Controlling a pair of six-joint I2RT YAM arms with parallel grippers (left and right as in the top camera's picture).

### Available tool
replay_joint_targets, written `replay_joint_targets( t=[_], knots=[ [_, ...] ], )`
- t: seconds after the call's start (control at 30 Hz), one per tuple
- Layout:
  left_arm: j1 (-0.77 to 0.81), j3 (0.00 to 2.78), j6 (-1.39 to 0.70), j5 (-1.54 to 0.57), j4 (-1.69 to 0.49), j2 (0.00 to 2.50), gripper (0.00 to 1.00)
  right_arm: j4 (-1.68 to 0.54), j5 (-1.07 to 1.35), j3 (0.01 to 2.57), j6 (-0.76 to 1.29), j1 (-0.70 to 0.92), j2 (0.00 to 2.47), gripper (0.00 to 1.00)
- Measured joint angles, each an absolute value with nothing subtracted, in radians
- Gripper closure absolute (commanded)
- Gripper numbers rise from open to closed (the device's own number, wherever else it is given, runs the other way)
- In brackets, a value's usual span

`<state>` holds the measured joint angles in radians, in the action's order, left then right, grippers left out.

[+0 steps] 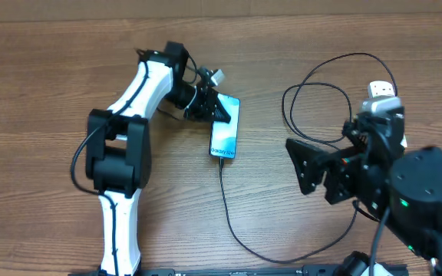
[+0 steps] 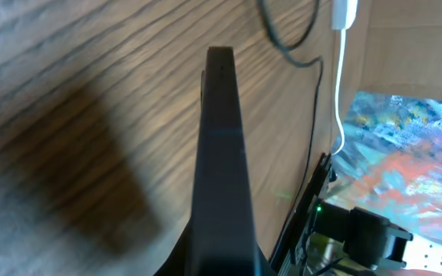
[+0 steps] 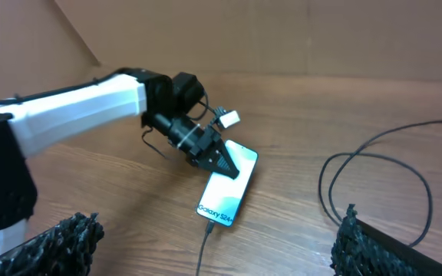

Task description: Plug charger to phone and switch on socket

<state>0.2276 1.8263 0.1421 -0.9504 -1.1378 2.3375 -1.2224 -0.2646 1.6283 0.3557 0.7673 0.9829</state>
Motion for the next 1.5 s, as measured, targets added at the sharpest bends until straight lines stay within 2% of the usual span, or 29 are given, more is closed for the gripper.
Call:
replay_joint_targets(
  t=[0.23,0.37,0.63,0.83,1.2,1.37,1.5],
  knots=[
    [0.228,1.826,0.136,-0.978,-1.115,2.436,0.96,-1.22,-0.262,1.628,0.367,0.767,1.028,0.0],
    [0.228,1.826,0.126,-0.994,-1.129,2.462,0.9,-1.22,-0.262,1.628,0.369,0.767,1.06,0.0],
    [0.228,1.833,0.083,-0.922,-1.157,2.463,0.84,-1.205,-0.262,1.628,0.37,0.767,1.077,0.0],
    [0.229,1.844,0.053,-0.858,-1.174,2.463,0.74,-1.205,-0.262,1.628,0.37,0.767,1.077,0.0],
    [0.271,1.869,-0.049,-0.732,-1.182,2.436,0.67,-1.221,-0.262,1.628,0.385,0.767,1.077,0.0],
    [0.294,1.877,-0.086,-0.674,-1.182,2.419,0.5,-1.245,-0.262,1.628,0.388,0.767,1.079,0.0],
    [0.304,1.881,-0.109,-0.644,-1.184,2.407,0.41,-1.262,-0.262,1.628,0.389,0.767,1.09,0.0]
  ],
)
